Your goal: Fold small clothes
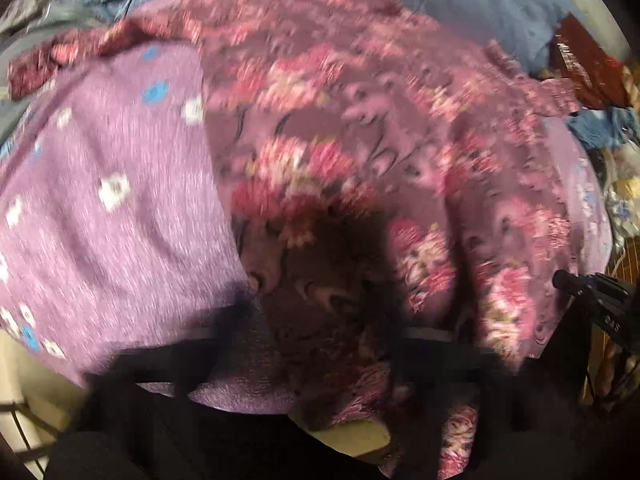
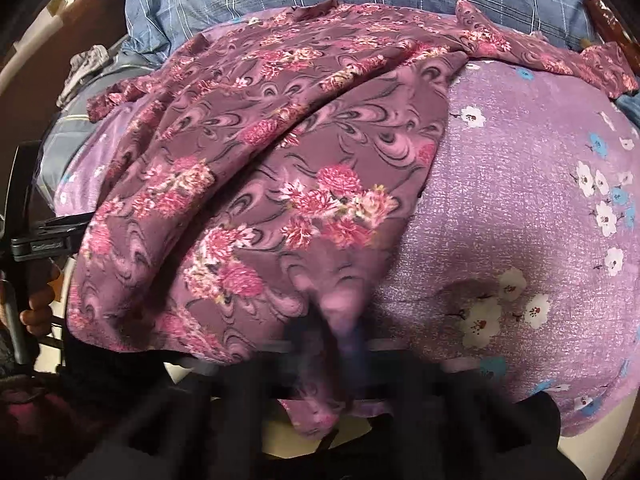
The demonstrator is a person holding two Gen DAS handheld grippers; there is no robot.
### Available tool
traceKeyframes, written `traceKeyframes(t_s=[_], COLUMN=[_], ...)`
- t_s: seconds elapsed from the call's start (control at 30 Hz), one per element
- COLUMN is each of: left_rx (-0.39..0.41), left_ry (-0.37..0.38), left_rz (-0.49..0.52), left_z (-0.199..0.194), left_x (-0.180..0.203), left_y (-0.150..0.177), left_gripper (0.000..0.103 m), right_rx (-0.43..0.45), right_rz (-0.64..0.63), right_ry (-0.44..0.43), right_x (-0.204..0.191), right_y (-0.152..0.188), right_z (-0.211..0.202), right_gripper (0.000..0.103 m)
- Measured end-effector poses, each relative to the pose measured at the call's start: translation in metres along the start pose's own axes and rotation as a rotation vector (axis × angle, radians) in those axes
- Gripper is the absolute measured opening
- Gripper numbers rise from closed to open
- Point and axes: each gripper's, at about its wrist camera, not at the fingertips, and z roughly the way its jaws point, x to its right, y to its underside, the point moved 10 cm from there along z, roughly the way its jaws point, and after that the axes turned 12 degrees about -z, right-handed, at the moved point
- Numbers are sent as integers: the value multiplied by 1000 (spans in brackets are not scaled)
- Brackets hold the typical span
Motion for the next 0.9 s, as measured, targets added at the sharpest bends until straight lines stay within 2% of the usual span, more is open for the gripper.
traceKeyframes(t_s=[0.03, 0.1, 0.17, 0.27, 0.33, 0.4, 0.47, 0.53, 0.6, 0.63, 0.67, 0.7, 0.77, 0.83, 0.9], left_rx=[-8, -15, 4, -1, -15, -62, -84, -76, -80, -83, -86, -97, -145, -195, -201], left_ry=[-5, 47, 76, 54, -3, -55, -58, -13, 64, 91, 124, 149, 155, 130, 112], left_rz=[-12, -92, -140, -172, -176, -186, -198, -192, -158, -146, -130, -112, -87, -82, -81], left_z=[-5, -17, -33, -39, -30, -15, -11, -18, -28, -32, -34, -34, -29, -16, -12], left_x=[-4, -13, -24, -42, -51, -64, -68, -63, -54, -51, -46, -40, -32, -31, -31], left_y=[-4, -11, -19, -19, -16, -4, 1, 3, 8, 14, 20, 28, 40, 52, 59], left_gripper=[4, 4, 4, 4, 4, 5, 8, 10, 29, 53, 69, 72, 72, 71, 44], right_rx=[15, 58, 136, 225, 200, 133, 70, 39, 31, 44, 59, 84, 90, 62, 20], right_rz=[12, 18, 44, 158, 208, 256, 289, 283, 270, 265, 265, 280, 311, 324, 322], right_ry=[-6, -6, 6, 24, 72, 98, 101, 110, 104, 97, 91, 83, 74, 49, 11], right_x=[2, 4, 14, 48, 73, 88, 95, 96, 93, 91, 91, 94, 98, 97, 91], right_y=[0, -3, -9, -6, 7, 25, 42, 46, 43, 39, 33, 29, 28, 34, 44], right_z=[-4, -18, -43, -83, -86, -73, -56, -48, -49, -52, -54, -57, -56, -52, -42], right_gripper=[4, 4, 4, 4, 4, 4, 4, 5, 12, 14, 23, 42, 59, 59, 58])
